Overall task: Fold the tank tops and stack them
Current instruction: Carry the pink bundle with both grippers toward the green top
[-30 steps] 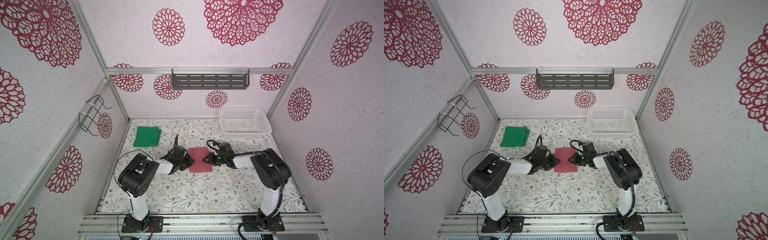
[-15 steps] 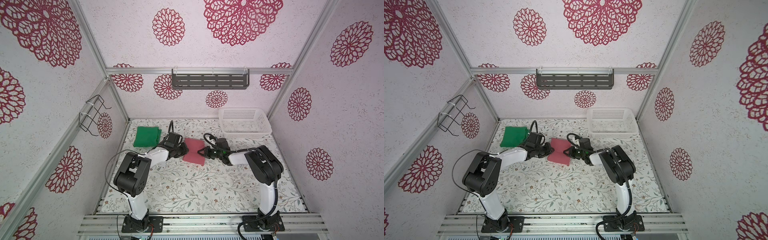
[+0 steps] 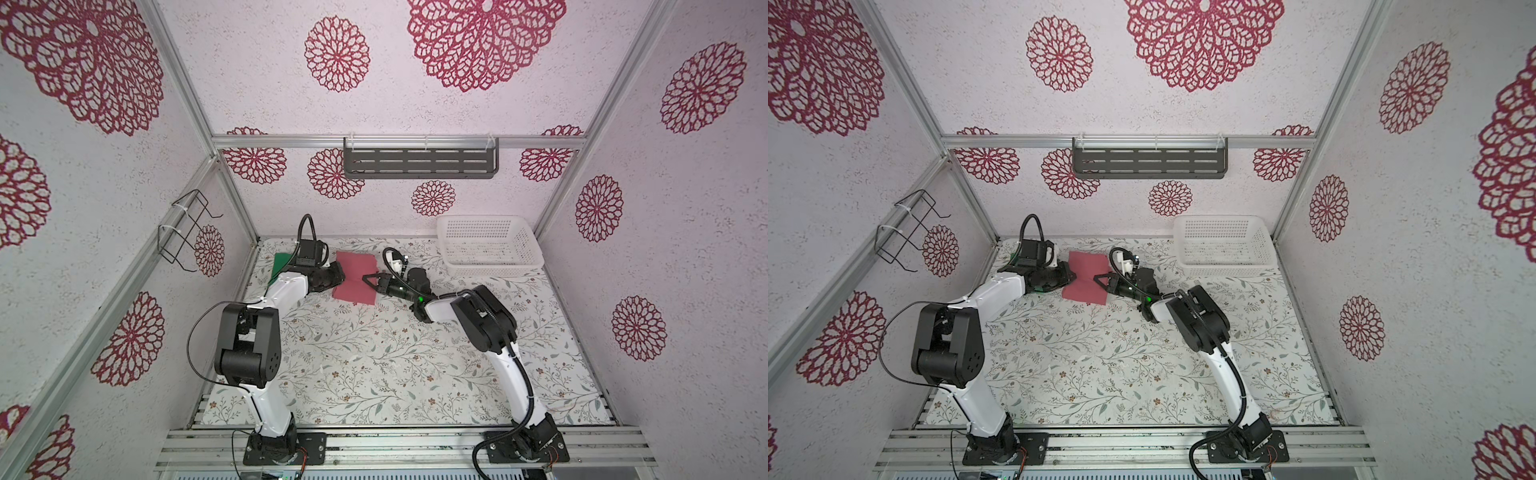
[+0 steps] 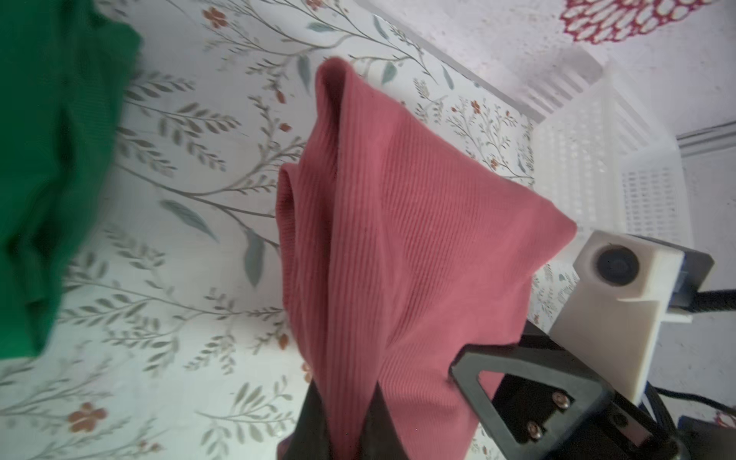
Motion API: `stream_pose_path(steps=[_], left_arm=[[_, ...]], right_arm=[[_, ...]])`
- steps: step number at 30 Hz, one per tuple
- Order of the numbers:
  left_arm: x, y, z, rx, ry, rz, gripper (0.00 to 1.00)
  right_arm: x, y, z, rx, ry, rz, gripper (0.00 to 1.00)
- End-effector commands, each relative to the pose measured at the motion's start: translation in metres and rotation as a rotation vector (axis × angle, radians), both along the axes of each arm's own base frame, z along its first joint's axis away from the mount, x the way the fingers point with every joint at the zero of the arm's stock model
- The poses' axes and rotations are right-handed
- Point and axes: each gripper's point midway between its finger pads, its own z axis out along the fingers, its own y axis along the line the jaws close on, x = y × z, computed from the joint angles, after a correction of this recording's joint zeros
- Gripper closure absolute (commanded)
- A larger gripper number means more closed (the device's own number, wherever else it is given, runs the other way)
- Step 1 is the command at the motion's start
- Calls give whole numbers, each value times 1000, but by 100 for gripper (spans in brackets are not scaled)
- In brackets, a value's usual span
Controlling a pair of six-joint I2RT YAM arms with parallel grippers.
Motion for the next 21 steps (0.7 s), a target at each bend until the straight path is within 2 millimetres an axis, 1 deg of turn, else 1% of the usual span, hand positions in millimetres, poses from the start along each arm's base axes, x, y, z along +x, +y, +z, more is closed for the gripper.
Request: stream_pose_path(steps=[1,2,3,5,7,9,14,17,21], left_arm=[[-1,31,29,58,-70,-1,100],[-1,41,32,61,-77,15,100],[-1,48,34,63,-84,28,100],[0,67,40,75,-108,58,100],[2,81,47,89,-130,81,100],[4,95,51,98,-140,103,100],[11,126,60,98,-158,161,100],[16,140,67,77,-180,187,100],[23,144,68,52,-183,188,100]], right_arm=[[0,40,54,143,-127,39,100],[5,53,54,160,-131,43,100],[8,63,59,183,-139,46,100],[16,85,53,222,-127,45,100],[23,100,57,250,-146,19,100],[30,110,55,238,-181,-27,100],[37,114,44,163,-260,-161,100],[41,114,39,138,-279,-225,100],[49,111,35,150,-279,-327,98]])
